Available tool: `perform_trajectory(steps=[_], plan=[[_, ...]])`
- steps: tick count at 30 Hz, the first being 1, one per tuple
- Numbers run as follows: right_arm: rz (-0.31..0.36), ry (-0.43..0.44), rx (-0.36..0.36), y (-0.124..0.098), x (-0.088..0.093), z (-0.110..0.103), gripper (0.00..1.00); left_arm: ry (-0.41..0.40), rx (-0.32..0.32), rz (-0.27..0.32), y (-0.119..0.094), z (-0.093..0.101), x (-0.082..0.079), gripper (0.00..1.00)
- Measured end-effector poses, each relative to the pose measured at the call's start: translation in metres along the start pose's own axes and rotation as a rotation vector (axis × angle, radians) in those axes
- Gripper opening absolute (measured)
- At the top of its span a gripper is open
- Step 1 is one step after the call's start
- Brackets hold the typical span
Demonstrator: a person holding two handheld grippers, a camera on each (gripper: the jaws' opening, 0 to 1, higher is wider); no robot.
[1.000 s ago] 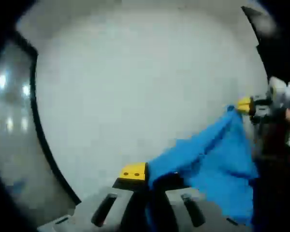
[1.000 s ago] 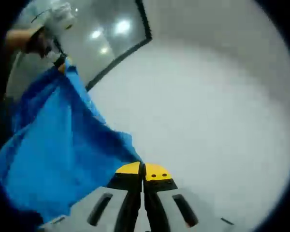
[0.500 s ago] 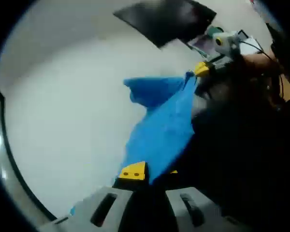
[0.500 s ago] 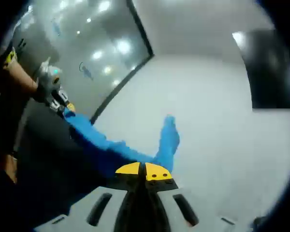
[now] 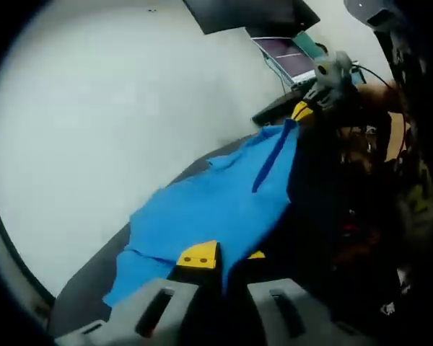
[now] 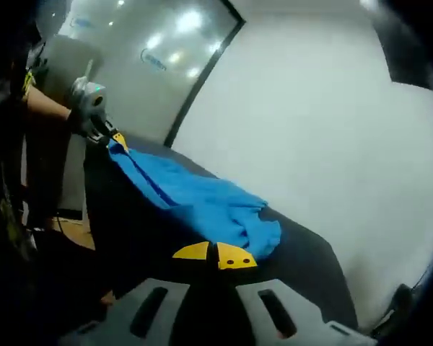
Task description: Spread out the cloth and fold it
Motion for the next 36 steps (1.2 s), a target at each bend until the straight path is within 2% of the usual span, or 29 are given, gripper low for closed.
perform_trajectory(steps=[2, 4, 5, 7, 9, 10, 14, 15, 18, 19, 20, 21, 22, 23, 25, 26, 27, 28, 29, 31, 32, 33, 34, 35, 36], plan=[[0.015, 0.008, -0.001, -0.008, -0.007, -0.001, 0.00, -0.046, 0.000, 0.044, -0.003, -0.002, -0.010, 0.00], [-0.004, 0.018, -0.009, -0.015, -0.009, -0.005, 0.00, -0.044, 0.019, 0.031, -0.005, 0.001, -0.011, 0.00], [-0.013, 0.001, -0.014, -0.018, -0.007, -0.008, 0.00, -0.020, 0.049, 0.021, -0.006, 0.008, -0.010, 0.00], [-0.065, -0.028, -0.024, -0.026, 0.002, -0.013, 0.00, 0.026, 0.115, -0.002, -0.008, 0.024, -0.007, 0.00], [-0.081, -0.008, -0.041, -0.033, 0.008, -0.020, 0.00, 0.041, 0.138, -0.045, -0.012, 0.034, 0.000, 0.00], [-0.087, 0.006, -0.049, -0.037, 0.011, -0.024, 0.00, 0.079, 0.130, -0.042, -0.013, 0.034, -0.002, 0.00], [-0.090, 0.021, -0.071, -0.043, 0.009, -0.035, 0.00, 0.036, 0.127, -0.013, -0.023, 0.034, -0.013, 0.00], [-0.094, 0.018, -0.088, -0.042, 0.010, -0.038, 0.00, 0.032, 0.128, -0.022, -0.023, 0.034, -0.012, 0.00], [-0.151, 0.025, -0.150, -0.035, 0.029, -0.052, 0.00, 0.016, 0.198, -0.092, -0.024, 0.047, 0.008, 0.03], [-0.092, 0.024, -0.141, -0.032, 0.023, -0.050, 0.02, -0.010, 0.219, -0.110, -0.023, 0.052, 0.013, 0.08], [-0.112, 0.018, -0.153, -0.033, 0.021, -0.047, 0.03, -0.064, 0.225, -0.095, -0.022, 0.055, 0.013, 0.09], [-0.122, 0.022, -0.161, -0.033, 0.017, -0.043, 0.05, -0.063, 0.215, -0.061, -0.024, 0.051, 0.007, 0.11], [-0.097, 0.018, -0.161, -0.033, 0.009, -0.038, 0.07, -0.120, 0.241, -0.063, -0.027, 0.051, 0.002, 0.18], [-0.033, 0.026, -0.143, -0.031, -0.006, -0.030, 0.09, -0.179, 0.283, -0.033, -0.031, 0.051, -0.006, 0.21], [0.062, 0.106, -0.092, -0.028, -0.032, -0.013, 0.12, -0.360, 0.322, 0.098, -0.039, 0.038, -0.032, 0.22], [0.108, 0.139, -0.063, -0.024, -0.043, -0.005, 0.12, -0.407, 0.321, 0.123, -0.041, 0.032, -0.036, 0.22], [0.131, 0.144, -0.026, -0.019, -0.048, 0.006, 0.12, -0.462, 0.271, 0.176, -0.041, 0.013, -0.042, 0.22], [0.127, 0.136, 0.011, -0.015, -0.048, 0.014, 0.12, -0.484, 0.202, 0.211, -0.038, -0.006, -0.044, 0.22], [0.106, 0.124, 0.060, -0.008, -0.046, 0.026, 0.12, -0.486, 0.165, 0.251, -0.039, -0.021, -0.046, 0.22], [0.030, 0.057, 0.126, 0.013, -0.033, 0.046, 0.13, -0.616, 0.126, 0.319, -0.040, -0.048, -0.048, 0.22], [0.001, 0.053, 0.136, 0.022, -0.027, 0.051, 0.15, -0.651, 0.095, 0.348, -0.040, -0.061, -0.047, 0.22], [-0.038, 0.047, 0.119, 0.032, -0.018, 0.053, 0.16, -0.686, 0.028, 0.366, -0.038, -0.078, -0.043, 0.22], [-0.076, 0.076, 0.103, 0.043, -0.009, 0.052, 0.16, -0.708, -0.062, 0.340, -0.035, -0.097, -0.030, 0.21], [-0.141, 0.078, 0.072, 0.052, 0.002, 0.049, 0.16, -0.695, -0.160, 0.288, -0.033, -0.113, -0.016, 0.21], [-0.181, 0.056, 0.037, 0.061, 0.010, 0.046, 0.18, -0.684, -0.228, 0.255, -0.029, -0.125, -0.003, 0.21]])
Point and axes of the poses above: the point that each gripper's makers call its tool centre point, and the gripper's own axes: y roughly forward along the fingers, z roughly to its right, x roughly out of its underside, the point moved 3 cm from there along -y, roughly backward along the fingers, and after that the axes turned 6 degrees about z, right-handed, at the moved point
